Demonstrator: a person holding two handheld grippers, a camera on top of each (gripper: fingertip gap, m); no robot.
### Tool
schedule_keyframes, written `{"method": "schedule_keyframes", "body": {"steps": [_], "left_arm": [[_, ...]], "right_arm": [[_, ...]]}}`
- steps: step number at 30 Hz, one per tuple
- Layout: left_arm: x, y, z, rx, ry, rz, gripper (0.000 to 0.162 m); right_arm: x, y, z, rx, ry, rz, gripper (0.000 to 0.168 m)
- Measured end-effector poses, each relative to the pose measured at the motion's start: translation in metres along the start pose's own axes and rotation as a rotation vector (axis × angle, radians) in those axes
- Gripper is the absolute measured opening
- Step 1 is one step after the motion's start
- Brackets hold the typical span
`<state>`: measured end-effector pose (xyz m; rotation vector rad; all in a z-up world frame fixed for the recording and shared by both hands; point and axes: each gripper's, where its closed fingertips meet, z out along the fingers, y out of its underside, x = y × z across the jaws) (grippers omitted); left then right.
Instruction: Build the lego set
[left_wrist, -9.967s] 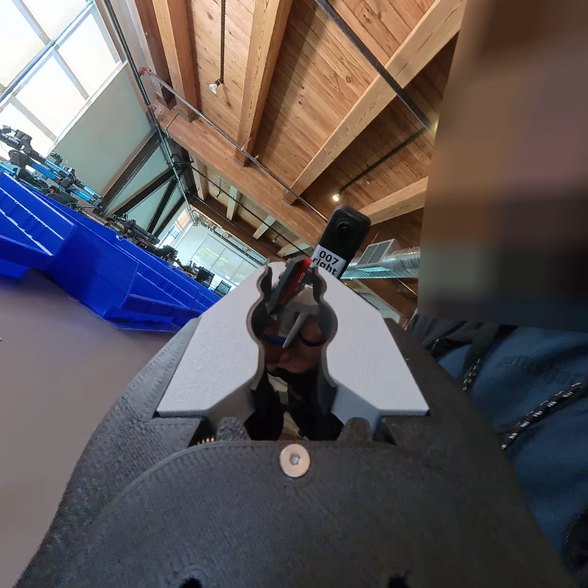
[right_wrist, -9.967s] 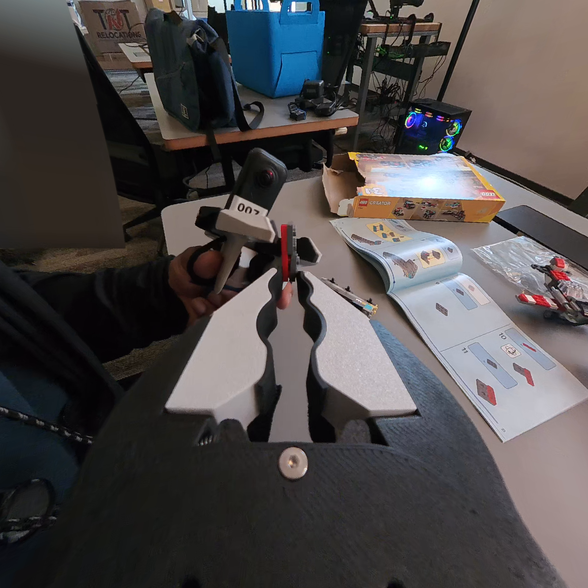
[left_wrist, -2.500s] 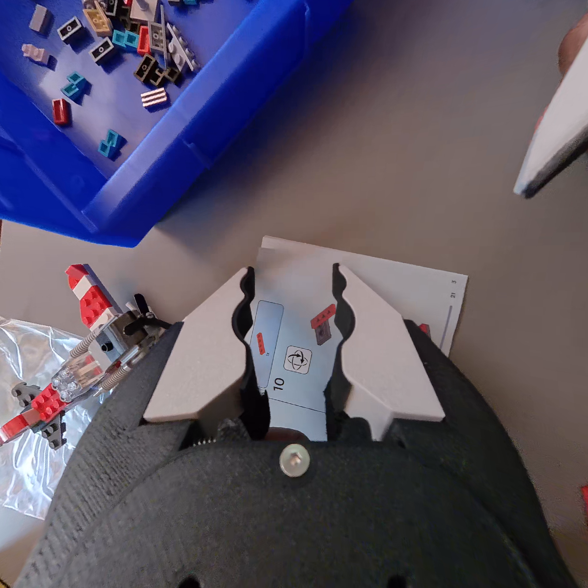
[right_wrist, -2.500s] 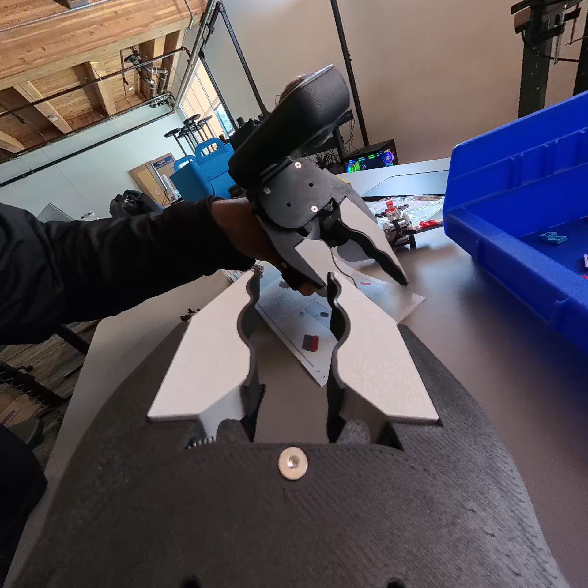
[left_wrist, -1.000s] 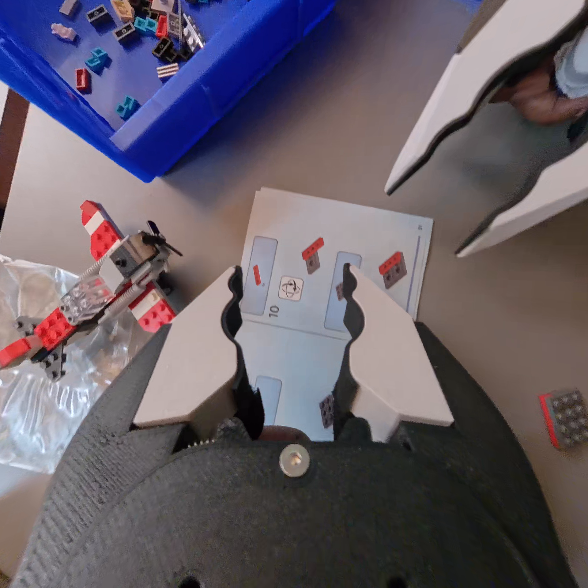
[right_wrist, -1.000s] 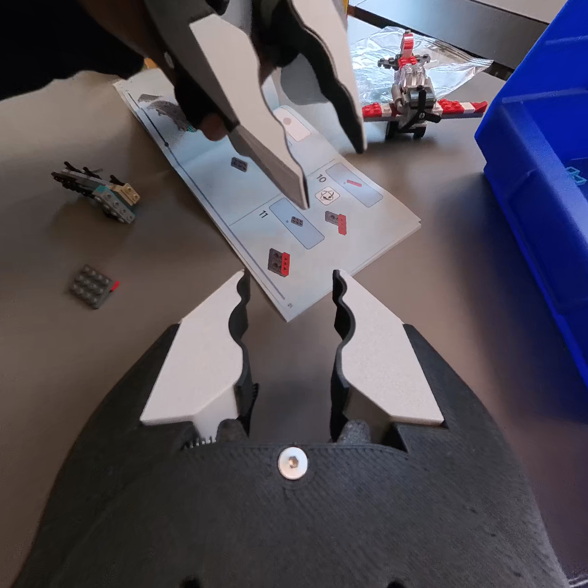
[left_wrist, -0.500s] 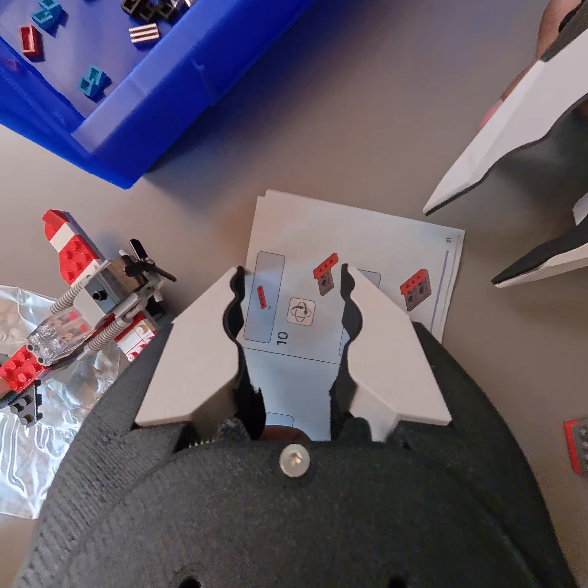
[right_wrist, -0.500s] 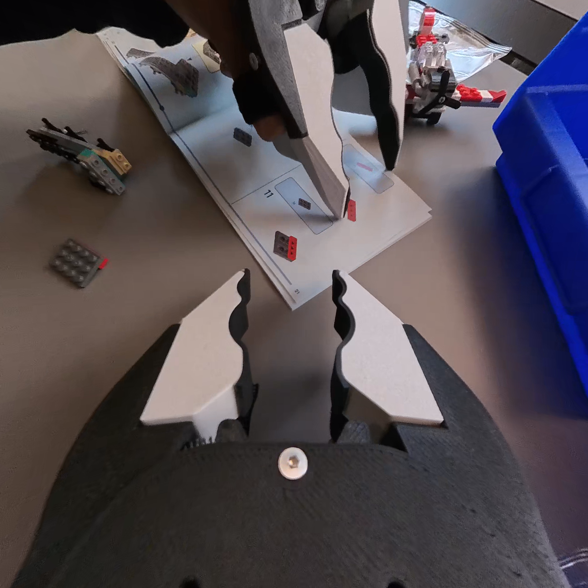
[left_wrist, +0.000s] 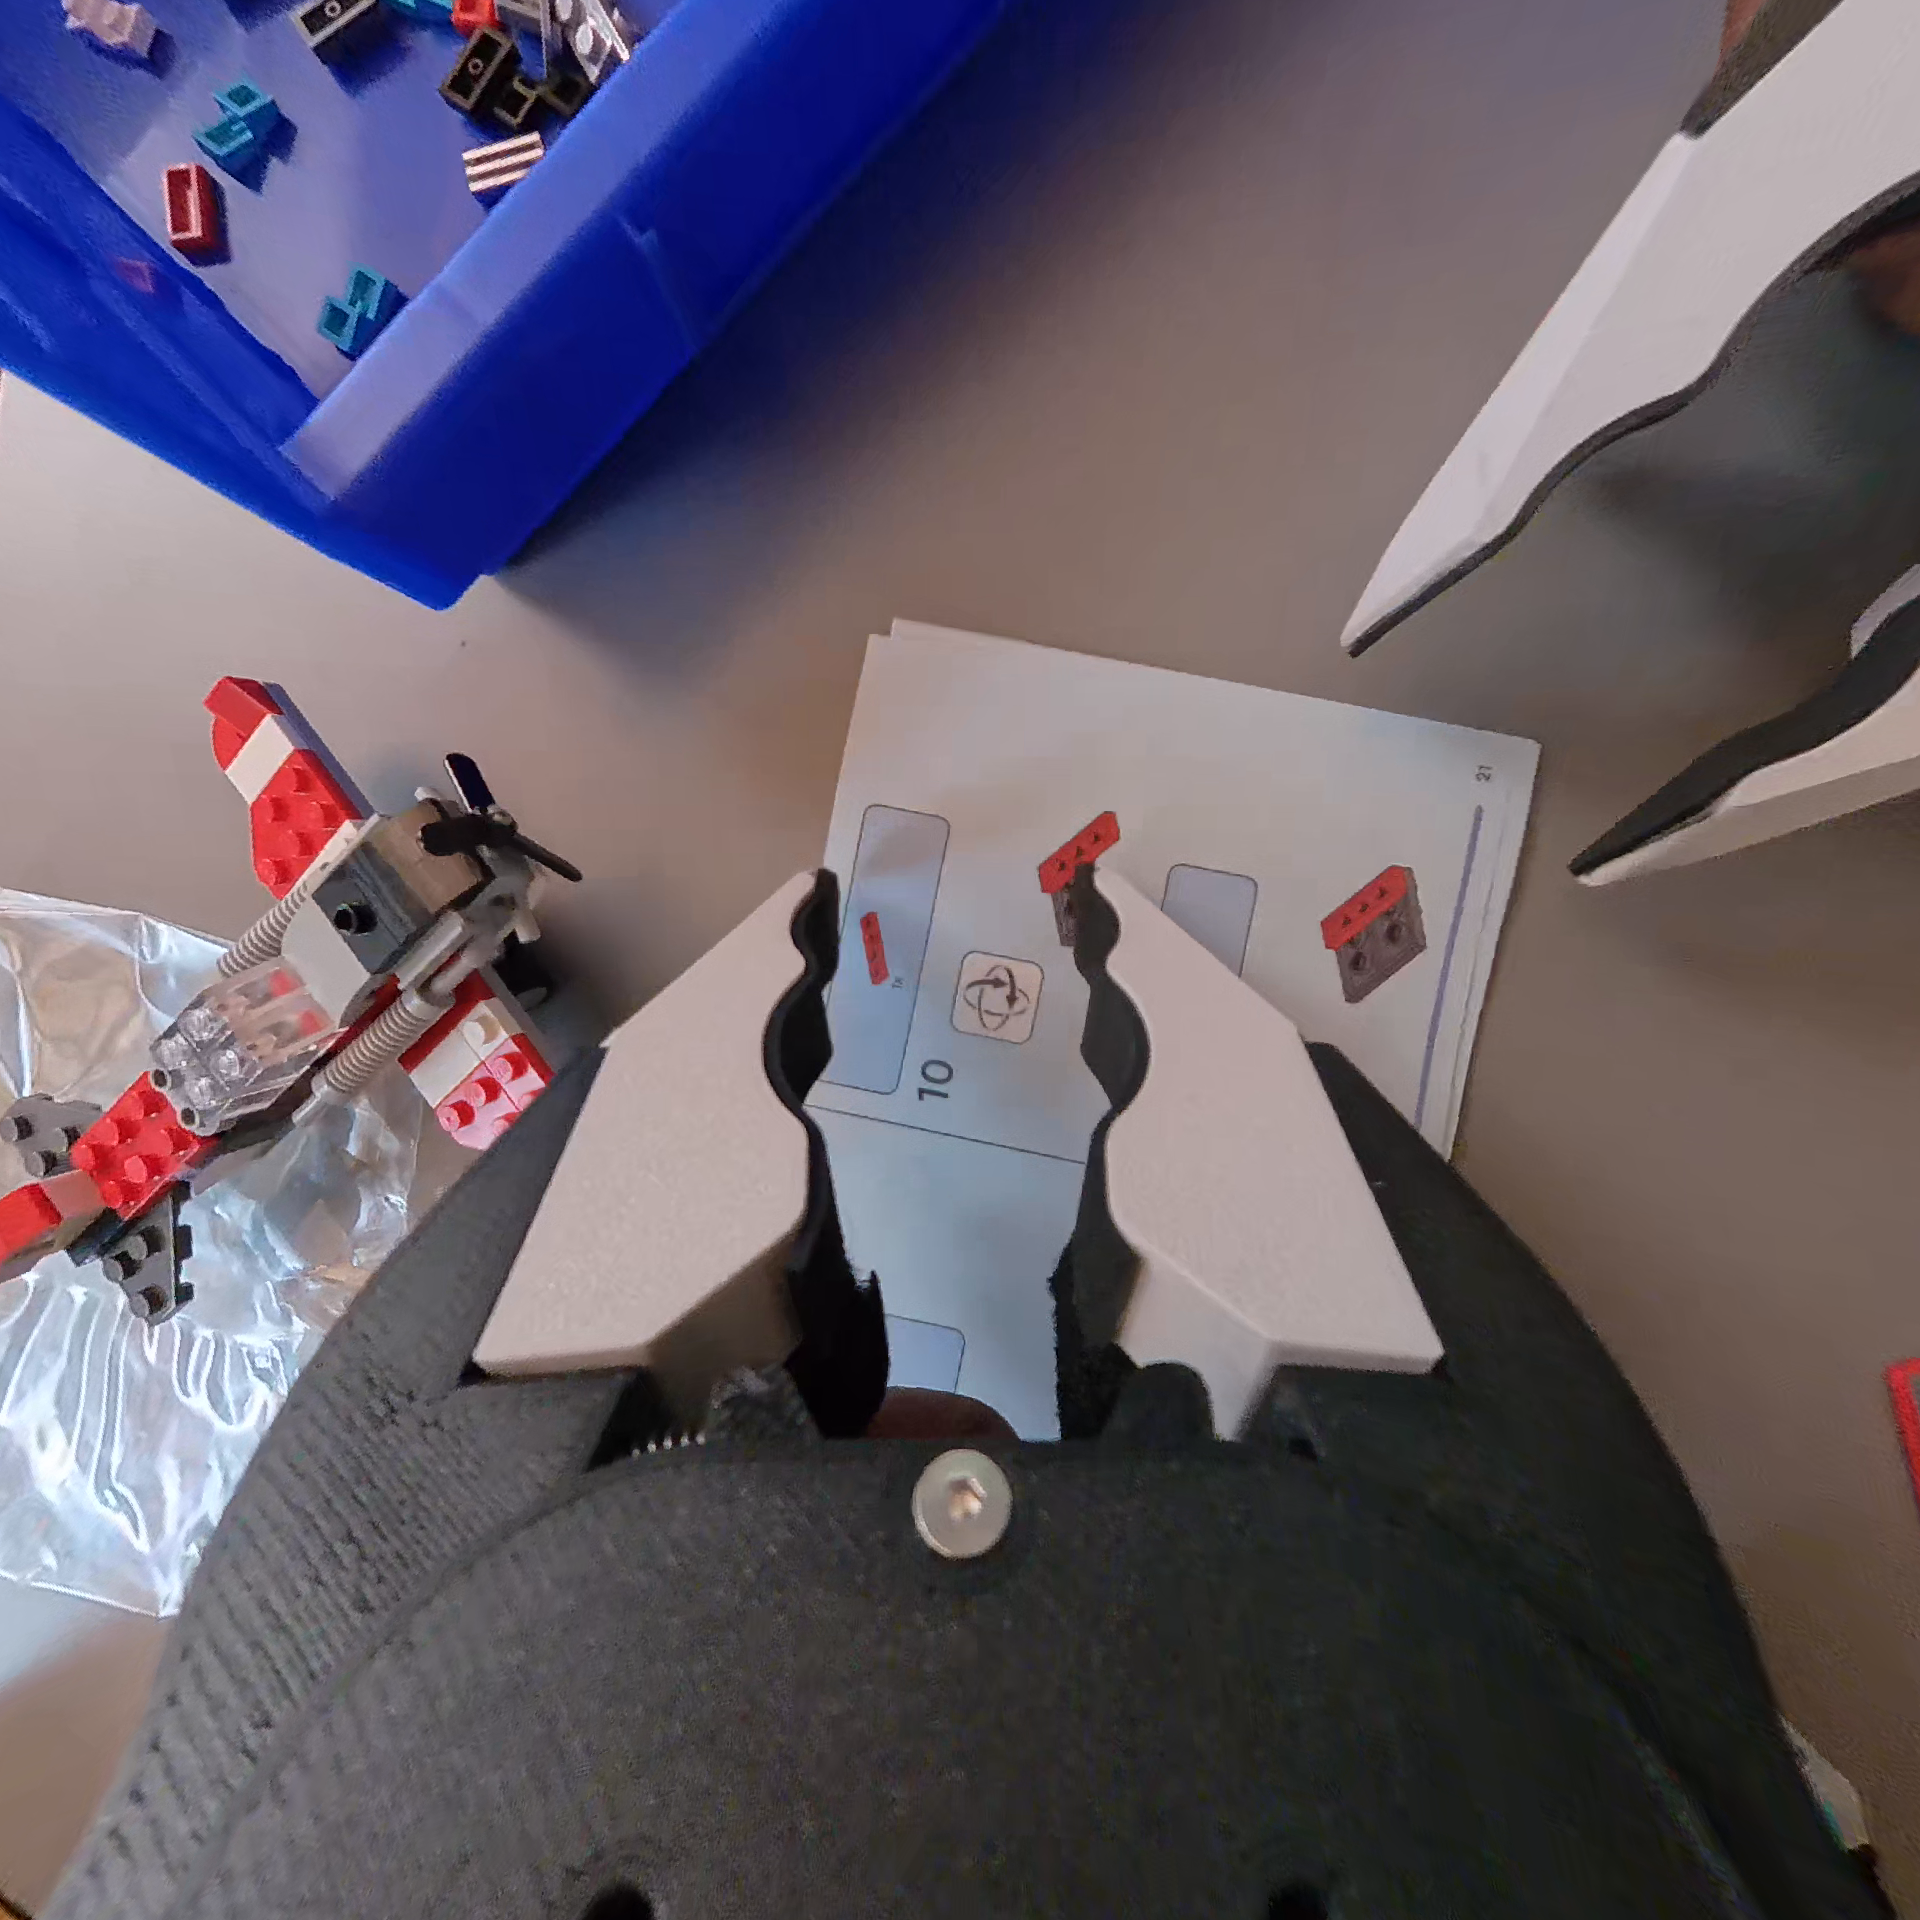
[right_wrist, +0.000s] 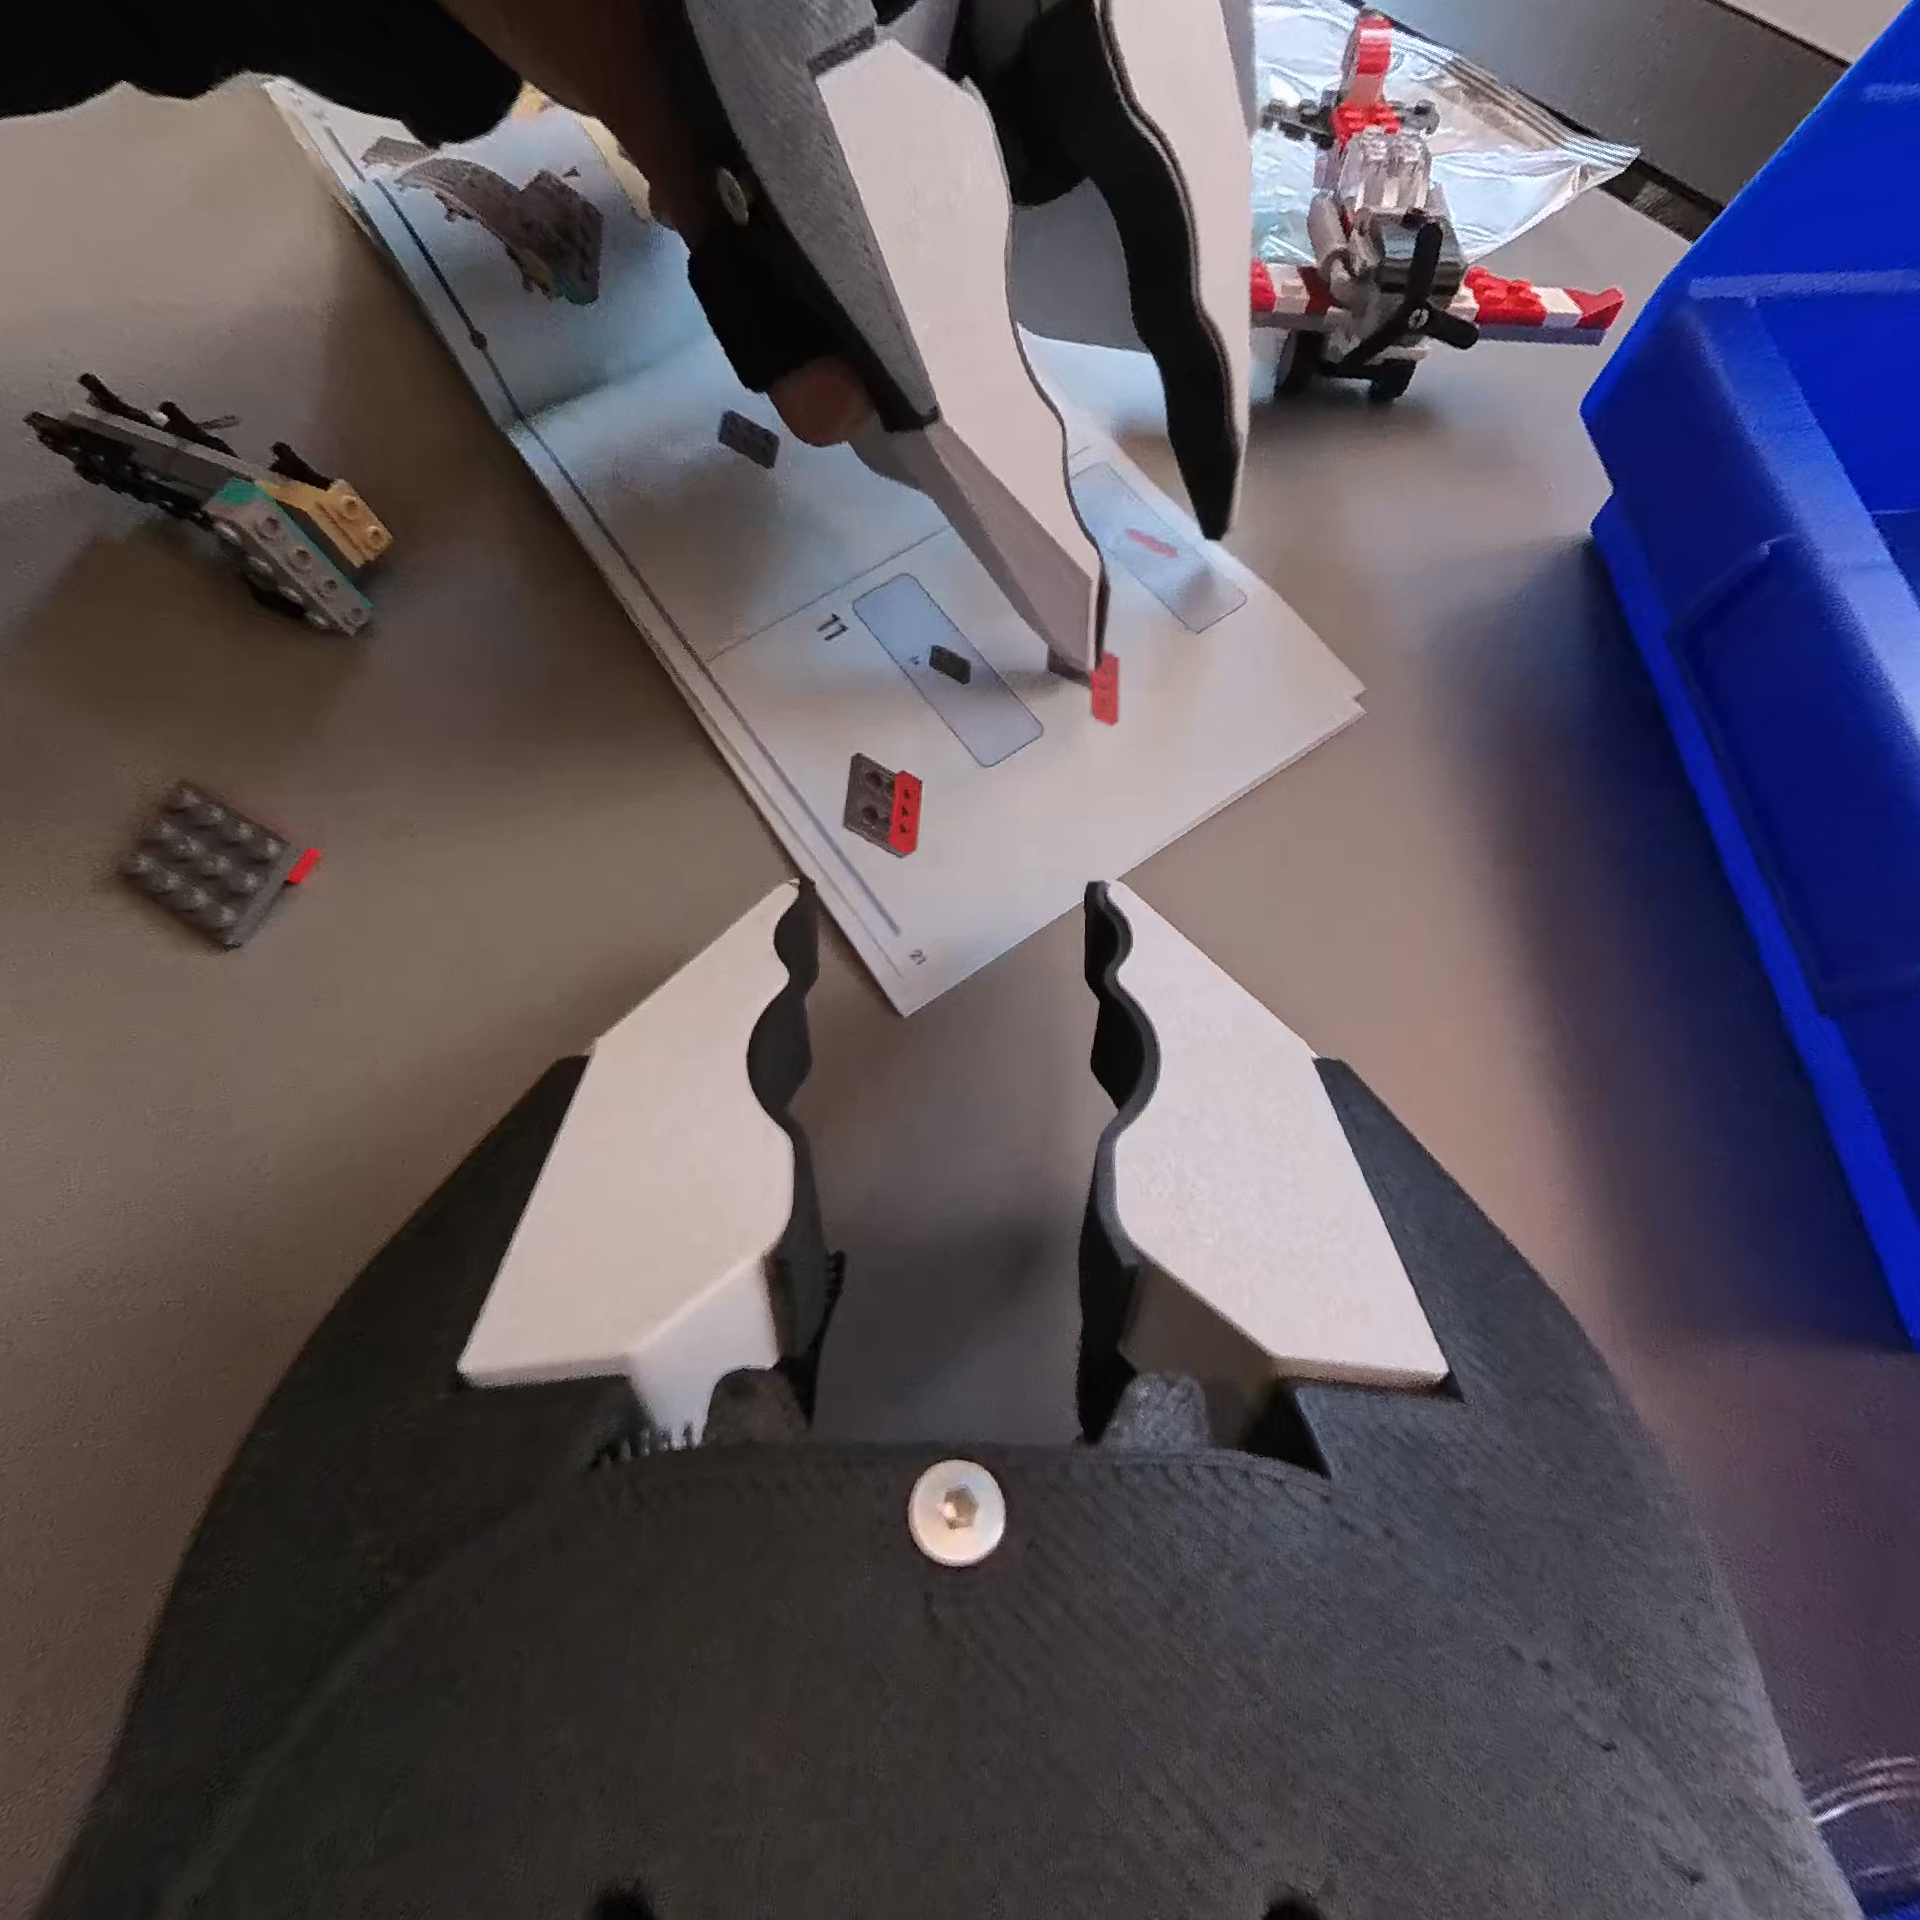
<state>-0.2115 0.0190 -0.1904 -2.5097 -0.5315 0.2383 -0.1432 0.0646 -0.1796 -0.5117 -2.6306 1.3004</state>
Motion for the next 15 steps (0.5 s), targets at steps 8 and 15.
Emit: {"method": "schedule_keyframes", "body": {"steps": [8, 15], "left_arm": [[0.000, 0.003, -0.003, 0.010, -0.032, 0.008, 0.054], [-0.003, 0.005, 0.003, 0.005, -0.016, -0.054, 0.069]], "right_arm": [[-0.002, 0.004, 0.005, -0.043, 0.010, -0.034, 0.053], [-0.002, 0.004, 0.004, -0.034, 0.010, -0.038, 0.054]]}}
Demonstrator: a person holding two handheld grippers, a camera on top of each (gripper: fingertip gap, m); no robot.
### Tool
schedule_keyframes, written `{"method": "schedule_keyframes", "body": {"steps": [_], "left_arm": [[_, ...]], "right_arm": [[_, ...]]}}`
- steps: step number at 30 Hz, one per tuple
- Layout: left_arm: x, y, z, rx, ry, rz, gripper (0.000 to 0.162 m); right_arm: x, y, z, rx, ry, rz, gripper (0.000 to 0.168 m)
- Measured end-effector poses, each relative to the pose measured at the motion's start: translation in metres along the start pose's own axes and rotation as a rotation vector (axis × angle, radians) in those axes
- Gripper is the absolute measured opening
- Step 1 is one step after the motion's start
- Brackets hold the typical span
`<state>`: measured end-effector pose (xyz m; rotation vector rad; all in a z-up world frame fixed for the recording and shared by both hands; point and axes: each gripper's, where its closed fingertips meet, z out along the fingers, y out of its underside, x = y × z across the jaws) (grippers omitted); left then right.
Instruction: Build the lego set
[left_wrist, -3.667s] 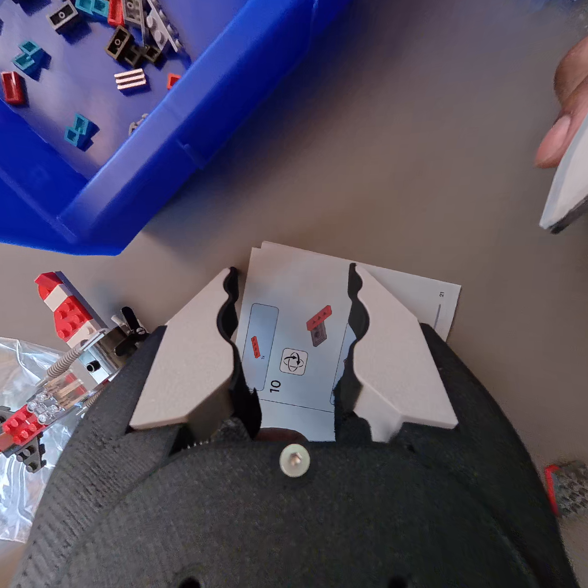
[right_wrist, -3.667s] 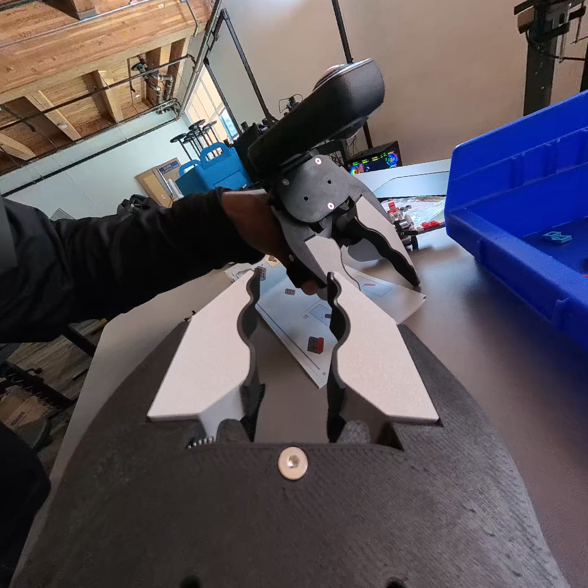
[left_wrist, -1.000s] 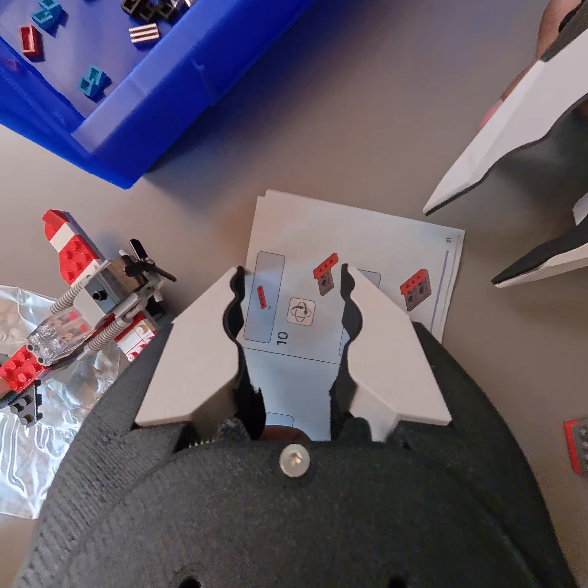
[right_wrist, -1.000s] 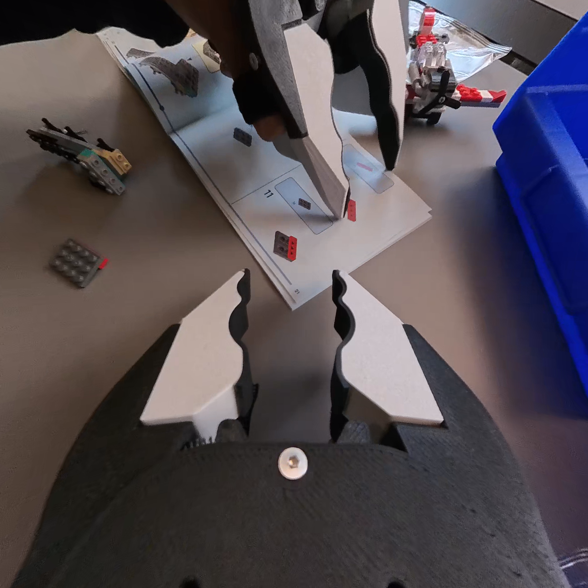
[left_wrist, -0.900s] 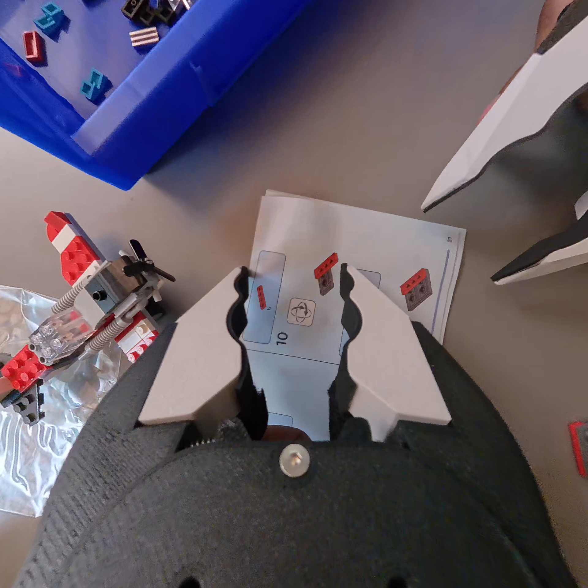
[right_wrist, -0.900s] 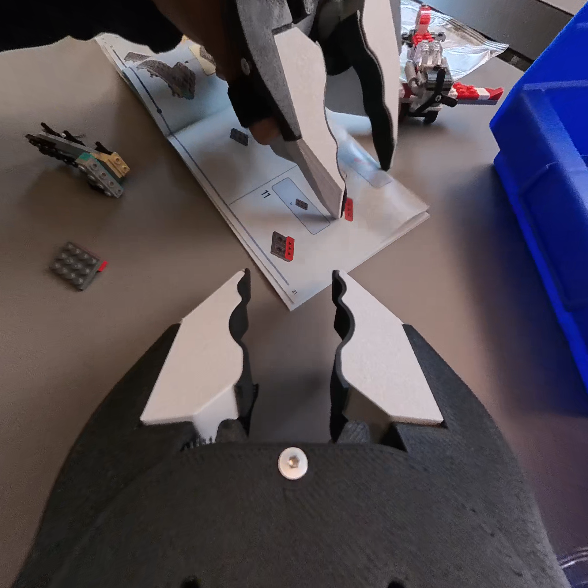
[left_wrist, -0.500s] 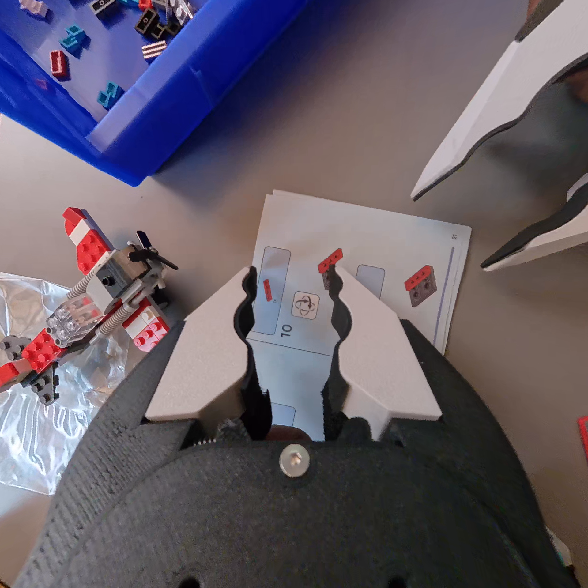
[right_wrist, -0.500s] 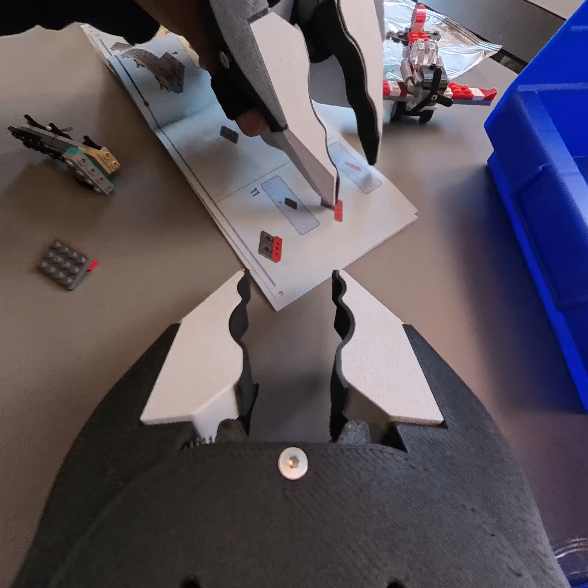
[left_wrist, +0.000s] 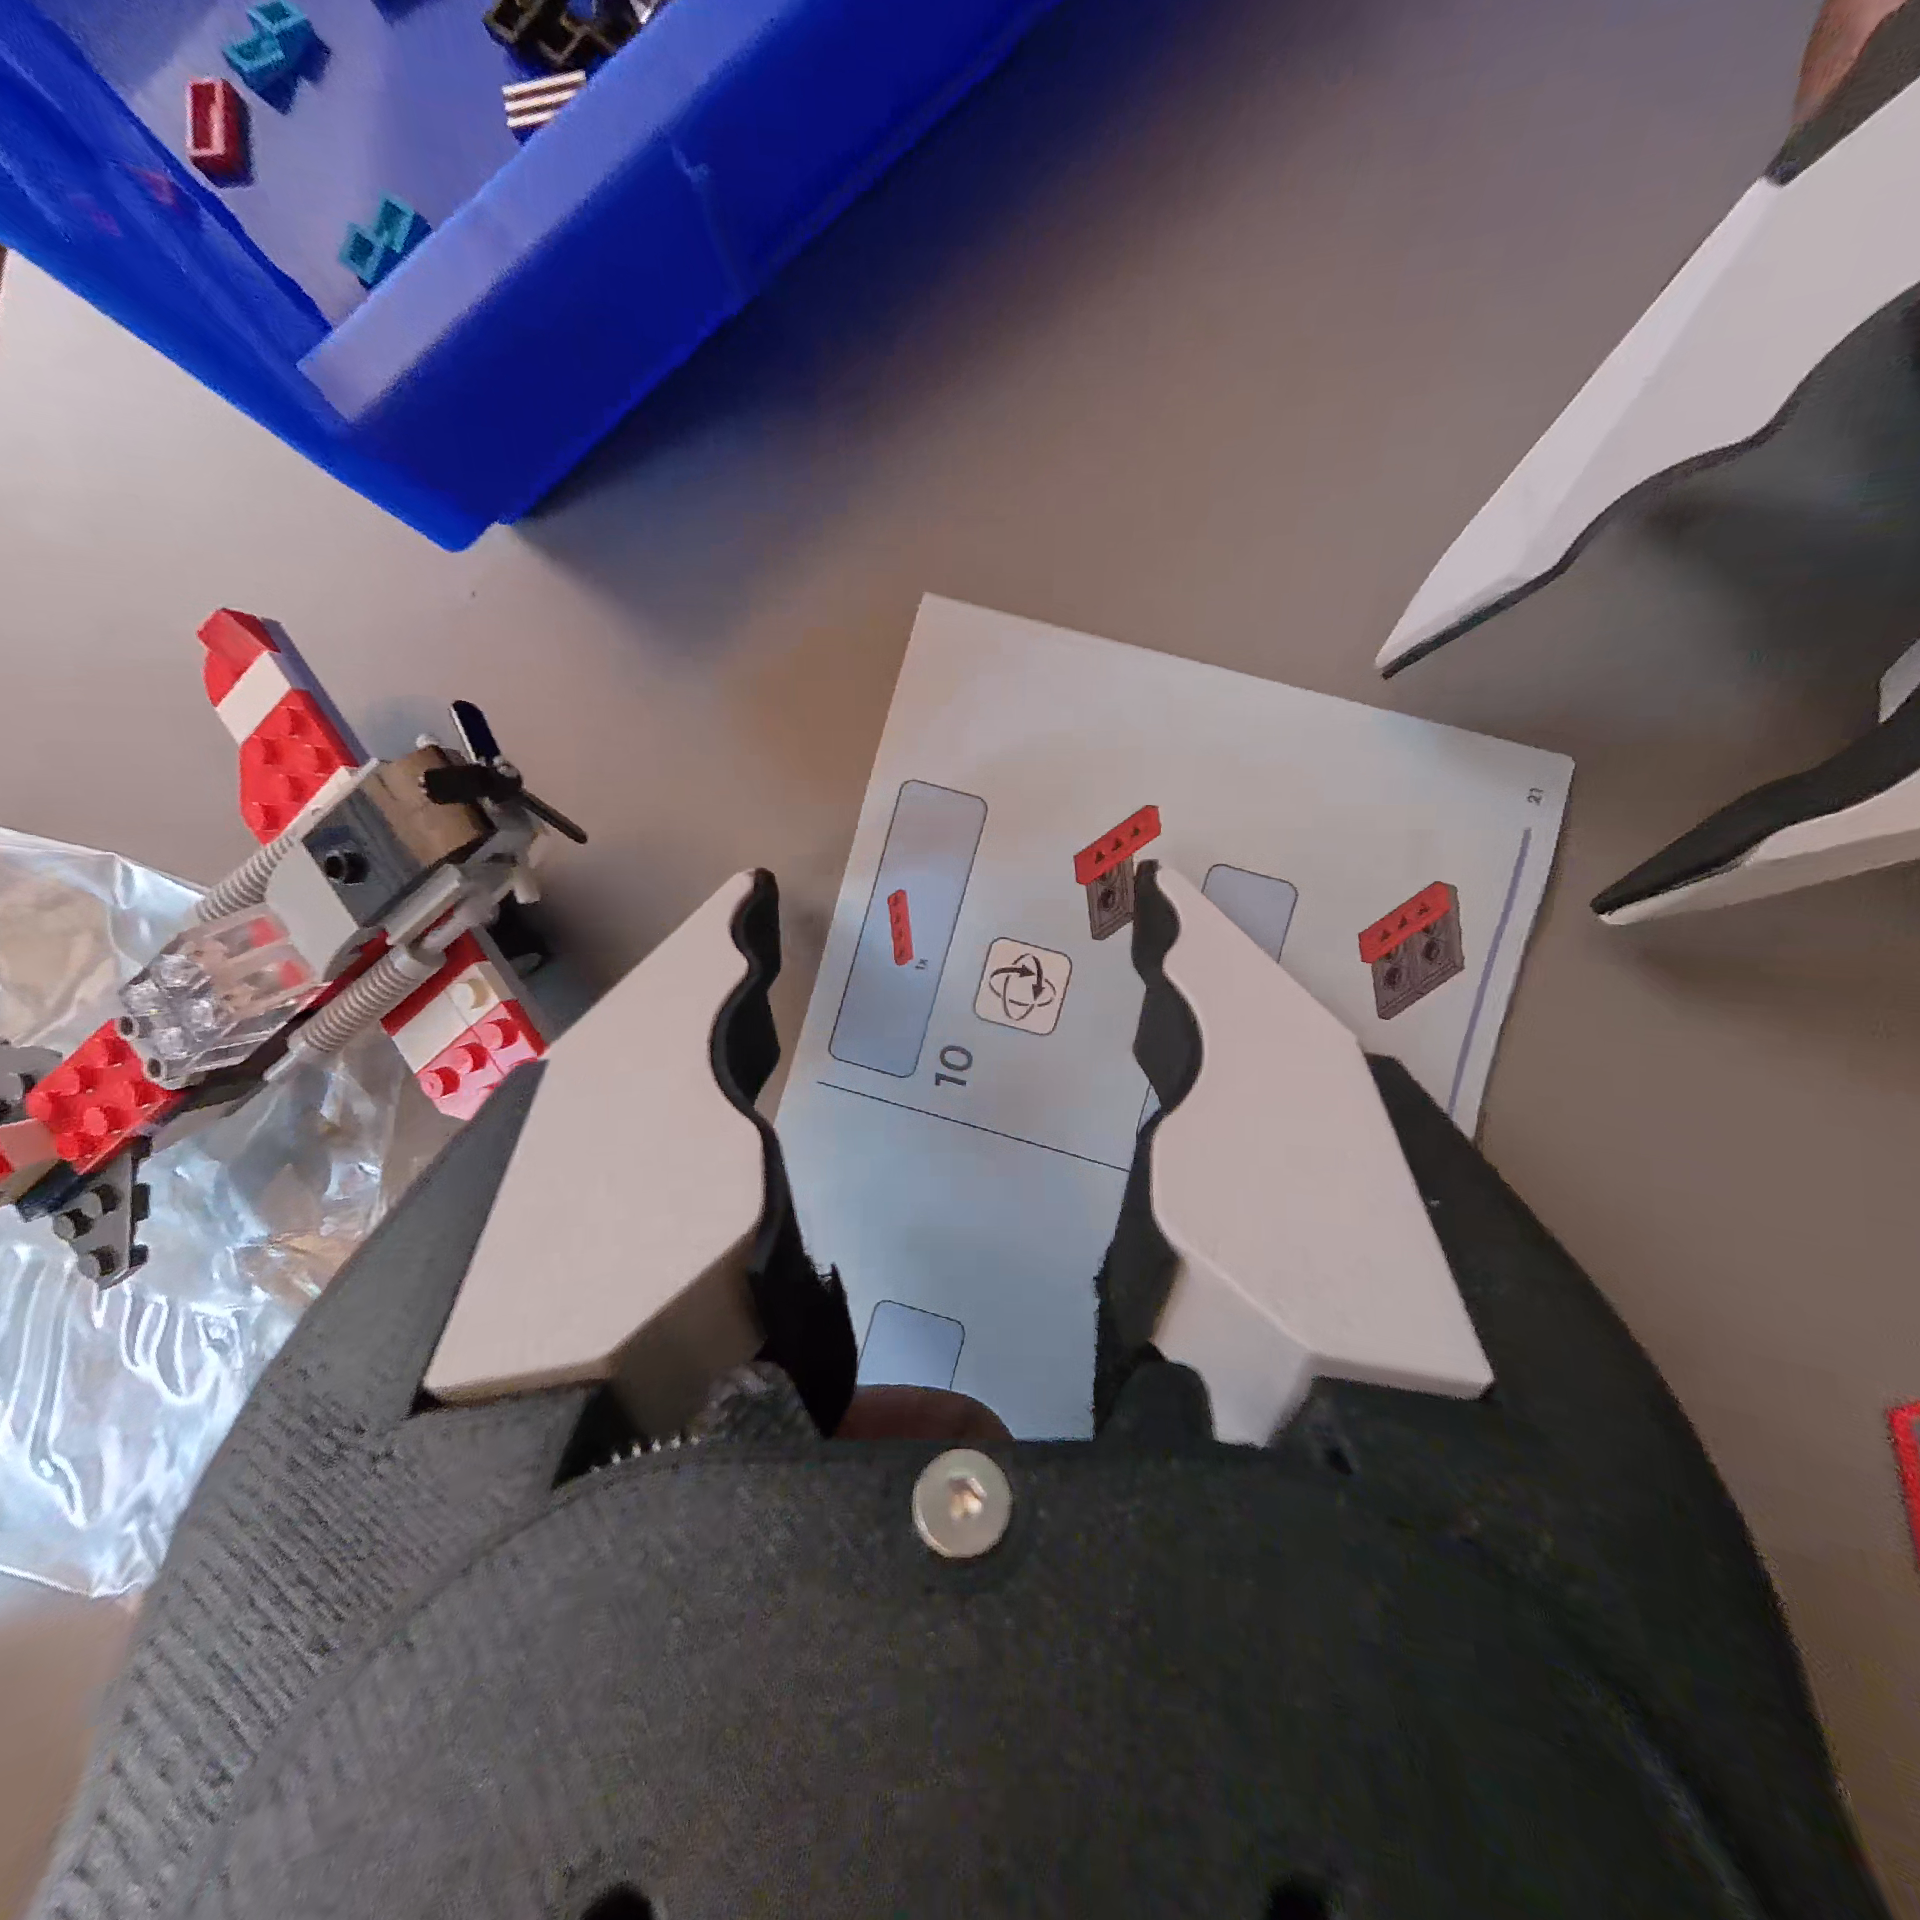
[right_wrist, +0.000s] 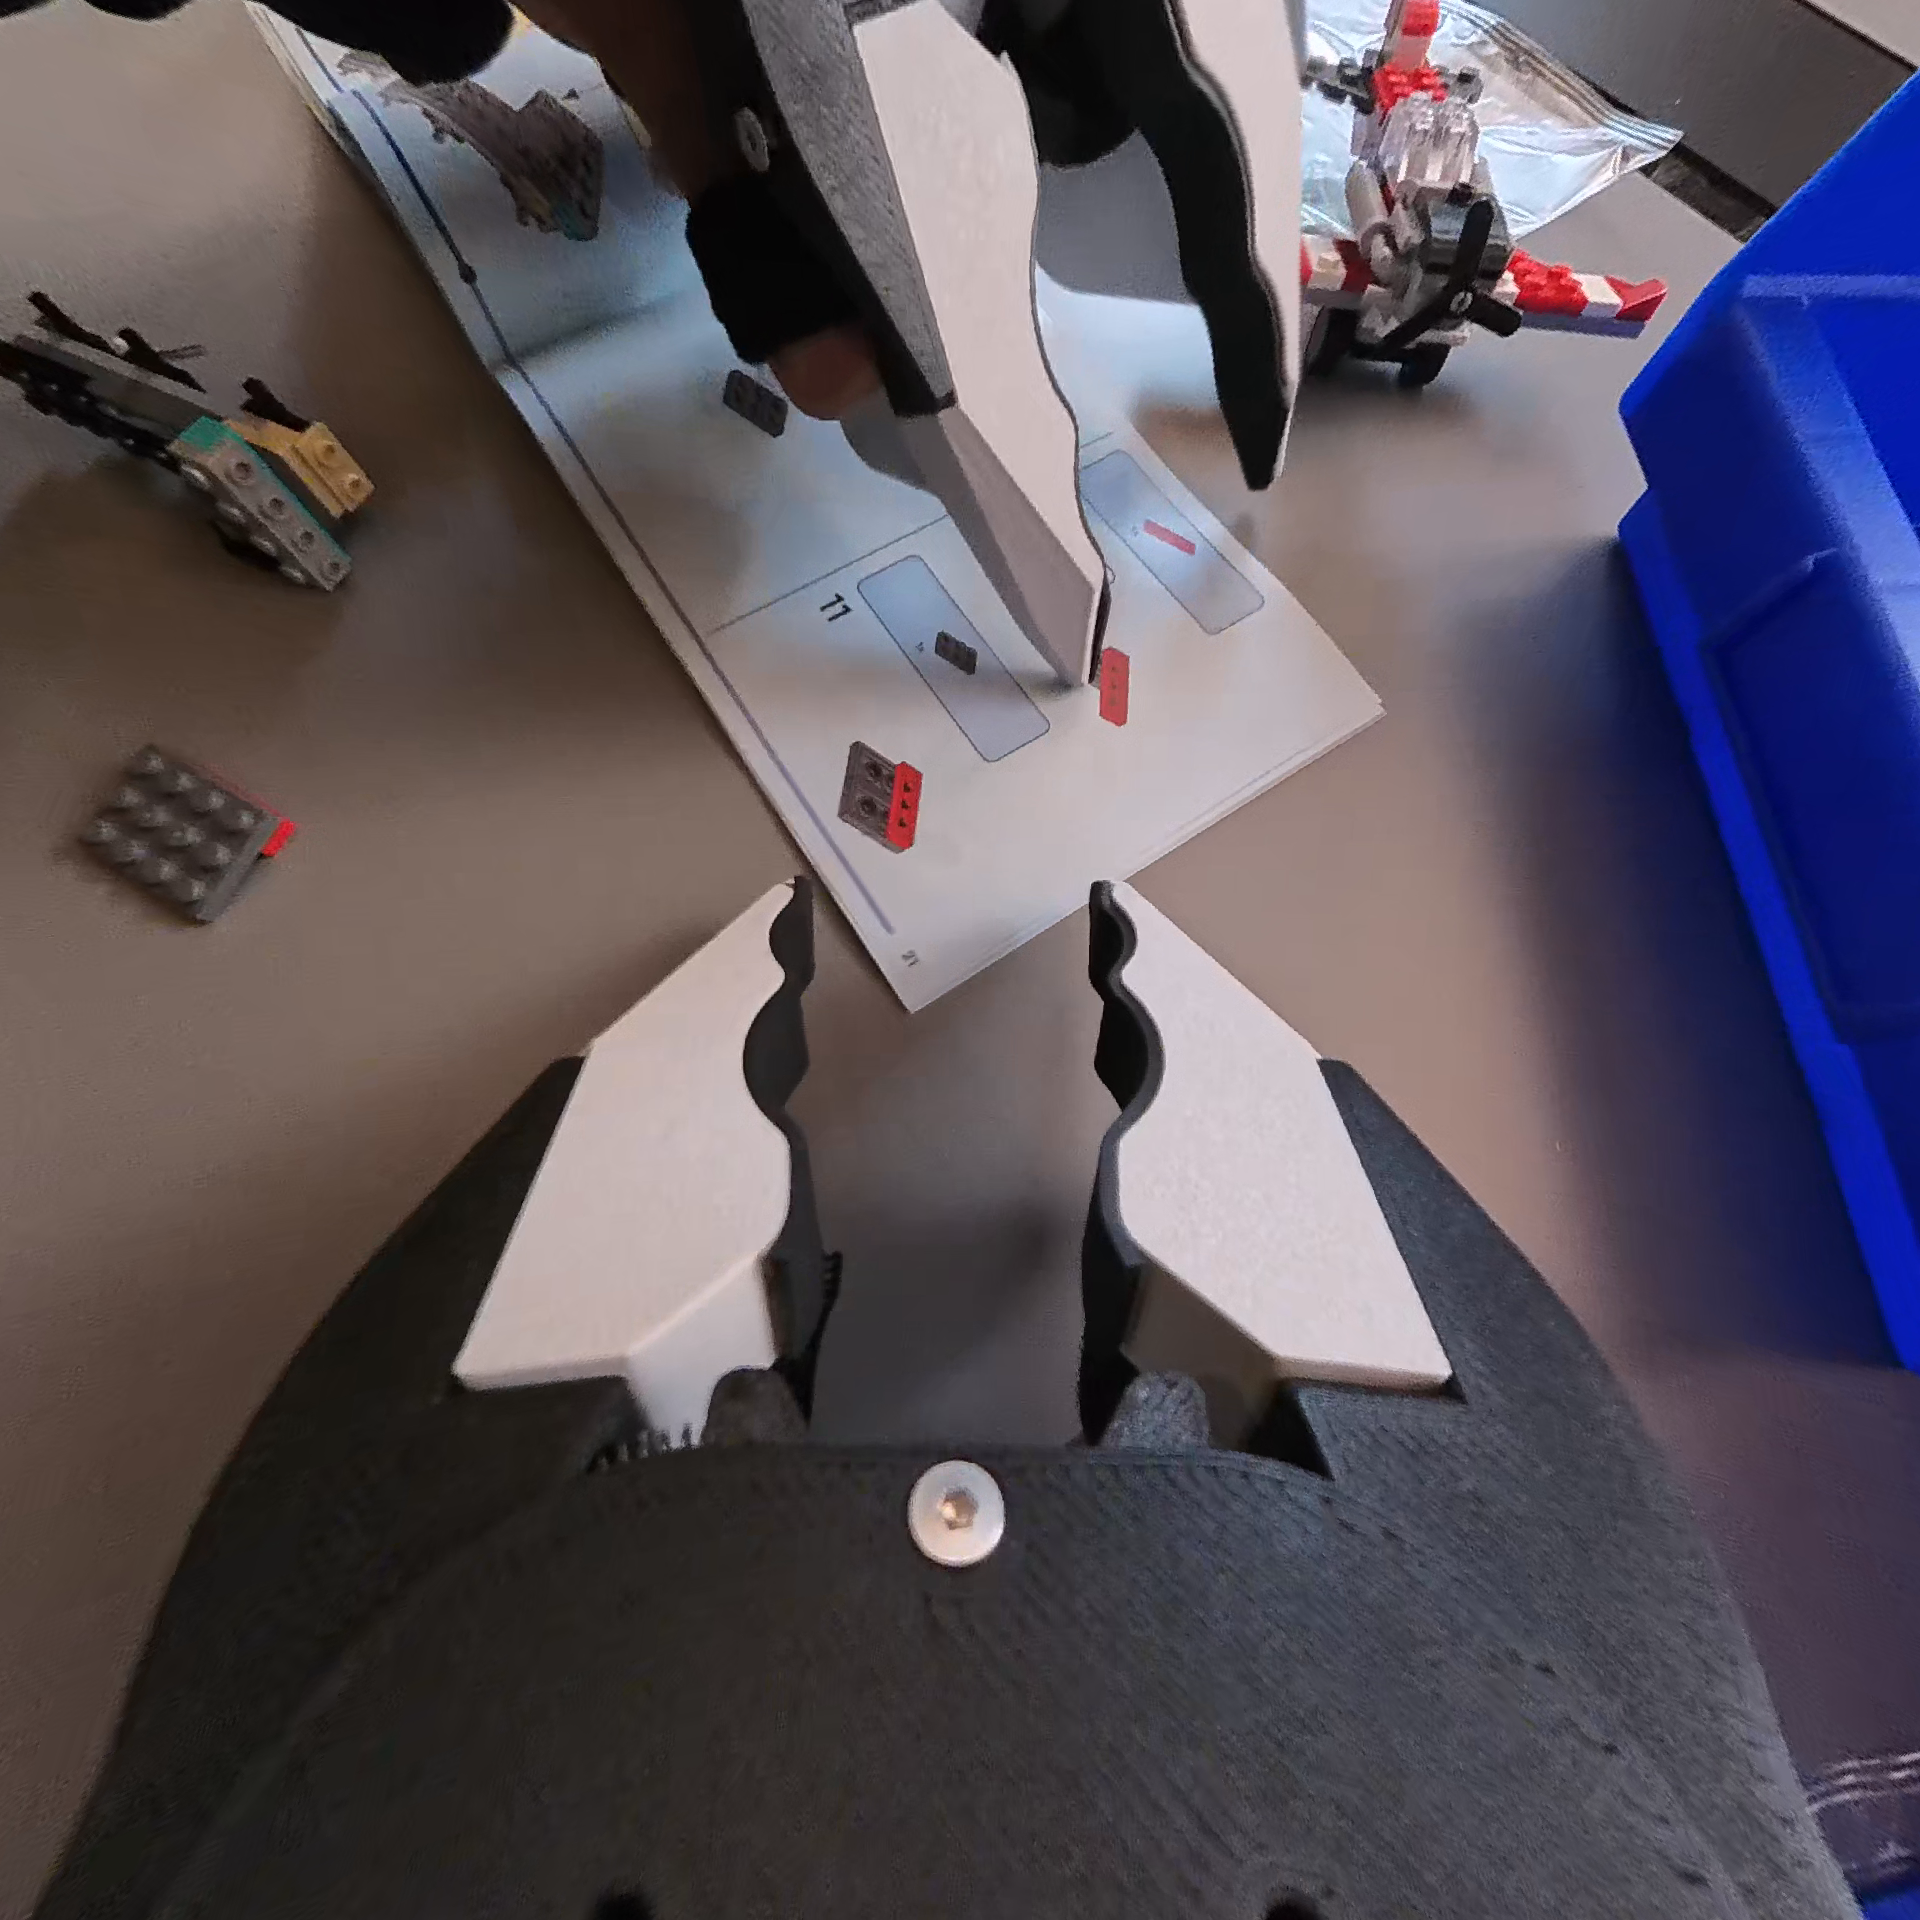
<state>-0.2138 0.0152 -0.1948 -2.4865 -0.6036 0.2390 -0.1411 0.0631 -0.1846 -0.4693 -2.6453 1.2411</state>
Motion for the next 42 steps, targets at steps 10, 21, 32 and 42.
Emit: {"method": "schedule_keyframes", "body": {"steps": [10, 21, 32, 42], "left_arm": [[0.011, 0.004, -0.003, -0.016, 0.018, 0.042, 0.068], [0.015, 0.009, -0.006, -0.036, 0.015, 0.034, 0.069], [0.013, 0.015, -0.011, -0.039, -0.005, 0.014, 0.069], [0.024, 0.026, -0.068, 0.133, -0.031, -0.044, 0.074]], "right_arm": [[-0.004, 0.004, 0.005, -0.040, 0.040, -0.090, 0.059], [-0.012, -0.002, 0.008, -0.027, 0.039, -0.180, 0.072], [-0.011, -0.011, 0.016, -0.021, 0.090, -0.208, 0.068], [-0.013, -0.010, 0.019, -0.033, 0.063, -0.195, 0.060]]}}
